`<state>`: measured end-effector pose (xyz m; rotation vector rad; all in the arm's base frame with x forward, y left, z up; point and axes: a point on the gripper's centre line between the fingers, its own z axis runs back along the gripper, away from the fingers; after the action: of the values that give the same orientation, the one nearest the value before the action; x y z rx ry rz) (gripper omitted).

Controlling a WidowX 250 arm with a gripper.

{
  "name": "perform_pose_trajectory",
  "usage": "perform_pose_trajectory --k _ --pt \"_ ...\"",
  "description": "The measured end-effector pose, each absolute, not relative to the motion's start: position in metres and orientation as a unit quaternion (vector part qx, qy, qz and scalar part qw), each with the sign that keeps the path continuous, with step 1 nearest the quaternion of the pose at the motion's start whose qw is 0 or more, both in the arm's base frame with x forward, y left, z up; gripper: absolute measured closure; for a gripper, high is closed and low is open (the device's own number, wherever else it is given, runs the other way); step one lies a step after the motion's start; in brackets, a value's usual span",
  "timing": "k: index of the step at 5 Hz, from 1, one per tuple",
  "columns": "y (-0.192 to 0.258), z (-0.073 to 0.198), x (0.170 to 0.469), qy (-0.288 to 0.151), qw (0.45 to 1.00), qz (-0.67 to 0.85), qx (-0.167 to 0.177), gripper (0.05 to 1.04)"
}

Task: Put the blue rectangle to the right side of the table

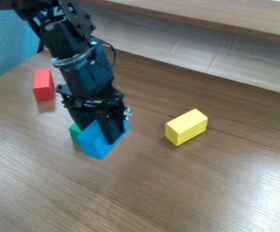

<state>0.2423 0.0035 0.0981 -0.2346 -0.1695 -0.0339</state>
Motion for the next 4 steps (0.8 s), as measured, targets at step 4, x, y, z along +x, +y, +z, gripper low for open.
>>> perform_pose_trajectory --k 4 --pt "-0.023 0.072 0.232 -0.068 0.988 -0.087 -0.111 0.505"
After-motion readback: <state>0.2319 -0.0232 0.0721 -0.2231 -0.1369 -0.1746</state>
